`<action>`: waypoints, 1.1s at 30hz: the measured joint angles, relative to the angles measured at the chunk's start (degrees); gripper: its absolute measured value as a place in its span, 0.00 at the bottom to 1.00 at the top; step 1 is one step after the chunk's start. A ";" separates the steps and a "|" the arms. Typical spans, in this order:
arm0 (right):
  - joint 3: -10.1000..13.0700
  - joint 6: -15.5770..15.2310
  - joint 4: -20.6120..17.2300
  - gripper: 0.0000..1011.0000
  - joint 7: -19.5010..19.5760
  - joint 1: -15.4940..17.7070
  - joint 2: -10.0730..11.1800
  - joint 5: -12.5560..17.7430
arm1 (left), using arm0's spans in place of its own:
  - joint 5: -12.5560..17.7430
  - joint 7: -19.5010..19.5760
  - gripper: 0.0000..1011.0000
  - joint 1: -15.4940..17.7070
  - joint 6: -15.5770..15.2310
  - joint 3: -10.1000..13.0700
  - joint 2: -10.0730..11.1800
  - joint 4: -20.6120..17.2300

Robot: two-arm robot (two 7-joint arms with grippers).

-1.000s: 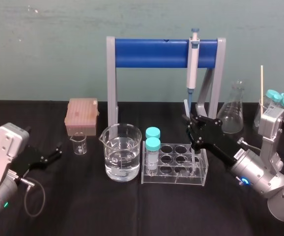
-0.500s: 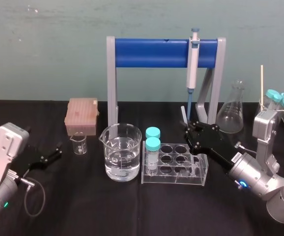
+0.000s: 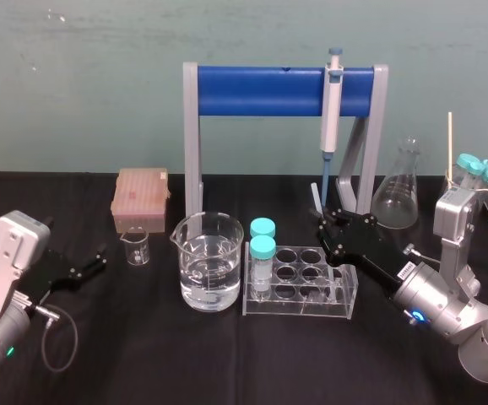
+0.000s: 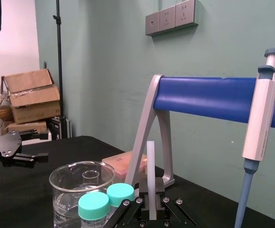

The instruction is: Pick up the stirring rod with one hand, then place it down.

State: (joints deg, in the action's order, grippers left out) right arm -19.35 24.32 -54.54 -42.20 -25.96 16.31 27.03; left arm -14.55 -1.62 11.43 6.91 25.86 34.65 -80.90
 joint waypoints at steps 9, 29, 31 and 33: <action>0.04 0.05 0.00 0.19 -0.01 0.00 0.00 0.06 | 0.00 0.00 0.99 0.00 0.00 0.00 0.00 0.00; 0.05 0.09 0.00 0.81 -0.01 0.00 0.00 0.12 | 0.00 0.00 0.99 0.00 0.00 0.00 0.00 0.00; 0.05 0.10 0.00 0.88 -0.01 0.00 0.00 0.12 | 0.00 0.00 0.99 0.00 0.00 0.00 0.00 0.00; 0.05 0.10 0.00 0.92 -0.01 0.00 0.00 0.12 | 0.00 0.00 0.99 0.00 0.00 0.00 0.00 0.00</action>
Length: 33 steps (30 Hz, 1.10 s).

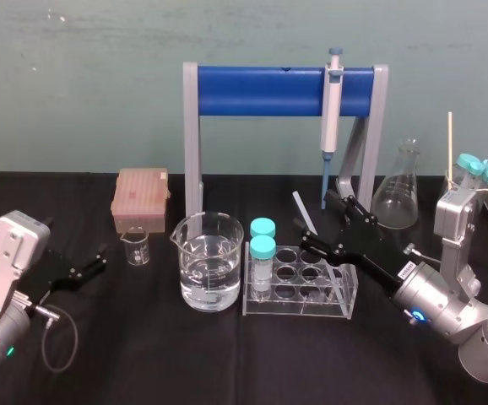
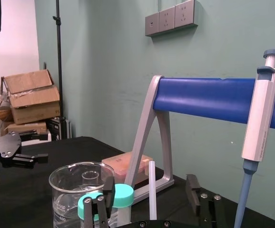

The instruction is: Pick up the stirring rod with one hand, then place it down.

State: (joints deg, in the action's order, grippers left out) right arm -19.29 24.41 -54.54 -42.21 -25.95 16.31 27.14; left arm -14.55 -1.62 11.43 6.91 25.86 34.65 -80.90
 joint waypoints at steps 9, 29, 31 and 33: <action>2.27 2.85 -5.74 0.99 3.20 1.08 0.08 -0.11 | 0.00 0.00 0.99 0.00 0.00 0.00 0.00 0.00; 10.49 -18.98 -19.88 0.99 22.69 12.44 2.01 -3.41 | 0.00 0.00 0.99 0.00 -0.01 0.00 0.00 0.00; 10.32 -21.31 -20.68 0.99 22.78 13.49 2.33 -3.28 | 0.00 0.00 0.99 0.00 0.00 0.00 0.00 0.00; 10.14 -22.56 -21.01 0.99 22.85 13.94 2.55 -3.27 | 0.00 0.00 0.99 0.00 0.00 0.00 0.00 0.00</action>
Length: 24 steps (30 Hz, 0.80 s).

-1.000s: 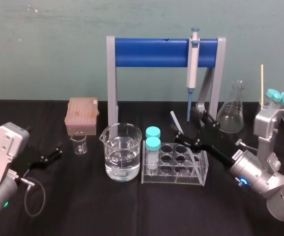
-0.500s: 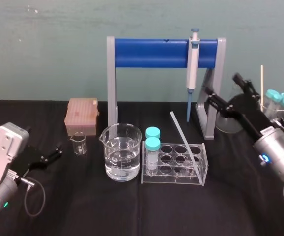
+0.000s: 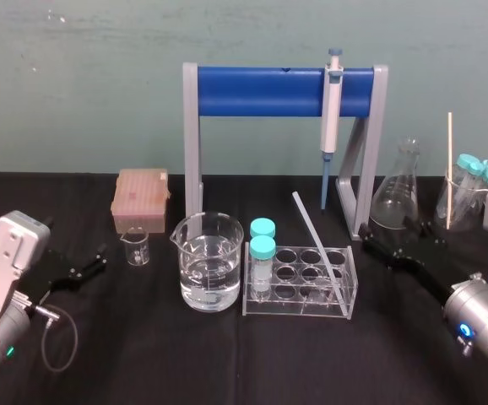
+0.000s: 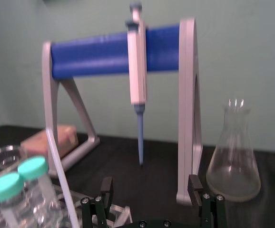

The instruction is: Pick up the stirring rod with one hand, then place it down.

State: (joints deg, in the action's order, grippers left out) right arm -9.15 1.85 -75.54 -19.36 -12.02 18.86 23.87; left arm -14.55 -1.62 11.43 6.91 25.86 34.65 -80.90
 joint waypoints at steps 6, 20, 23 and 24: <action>-0.29 -2.28 -0.20 0.99 0.67 0.37 0.08 0.00 | 0.00 0.00 0.99 0.00 0.00 0.00 0.00 0.00; -0.26 -2.20 -0.03 0.99 0.77 0.24 -0.07 0.13 | 0.00 0.00 0.99 0.00 0.00 0.00 0.00 0.00; -0.26 -2.18 -0.04 0.99 0.77 0.24 -0.05 0.12 | 0.00 0.00 0.99 0.00 0.00 0.00 0.00 0.00; -0.26 -2.18 -0.04 0.99 0.77 0.24 -0.05 0.12 | 0.00 0.00 0.99 0.00 0.00 0.00 0.00 0.00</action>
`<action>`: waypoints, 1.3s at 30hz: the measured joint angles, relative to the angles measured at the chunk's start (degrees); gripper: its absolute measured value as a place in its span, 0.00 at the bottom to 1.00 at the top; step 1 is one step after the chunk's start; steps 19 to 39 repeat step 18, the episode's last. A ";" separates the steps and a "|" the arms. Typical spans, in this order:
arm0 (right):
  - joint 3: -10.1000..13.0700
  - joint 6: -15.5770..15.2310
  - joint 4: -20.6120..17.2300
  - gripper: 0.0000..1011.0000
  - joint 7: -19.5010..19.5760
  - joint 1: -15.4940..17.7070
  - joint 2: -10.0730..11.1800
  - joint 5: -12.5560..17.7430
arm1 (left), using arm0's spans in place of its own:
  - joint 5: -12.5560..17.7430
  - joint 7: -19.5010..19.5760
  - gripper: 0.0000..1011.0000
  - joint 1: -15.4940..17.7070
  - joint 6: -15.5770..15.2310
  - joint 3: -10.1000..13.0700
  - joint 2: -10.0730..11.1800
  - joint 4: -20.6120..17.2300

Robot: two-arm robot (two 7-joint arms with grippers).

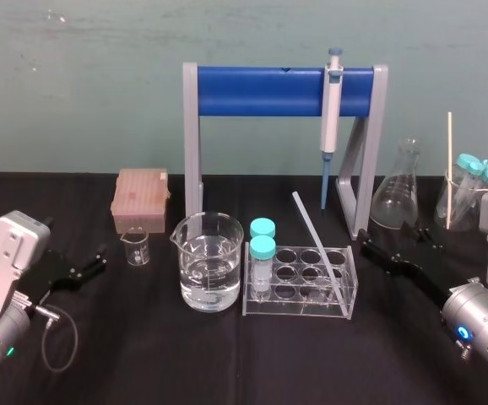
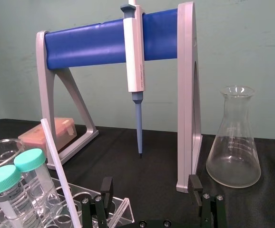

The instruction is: Pick up the stirring rod with one hand, then place it down.

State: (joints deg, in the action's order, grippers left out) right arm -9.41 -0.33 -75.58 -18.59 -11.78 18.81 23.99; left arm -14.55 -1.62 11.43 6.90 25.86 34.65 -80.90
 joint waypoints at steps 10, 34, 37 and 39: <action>0.00 0.06 -0.02 0.99 -0.03 0.00 0.04 -0.05 | 0.00 0.00 0.99 0.00 0.00 0.00 0.00 0.00; 0.00 0.06 -0.03 0.99 -0.03 0.00 0.05 -0.08 | 0.00 0.00 0.99 0.00 0.00 0.00 0.00 0.00; 0.00 0.06 -0.03 0.99 -0.03 0.00 0.05 -0.08 | 0.00 0.00 0.99 0.00 0.00 0.00 0.00 0.00; 0.00 0.06 -0.03 0.99 -0.03 0.00 0.05 -0.08 | 0.00 0.00 0.99 0.00 0.00 0.00 0.00 0.00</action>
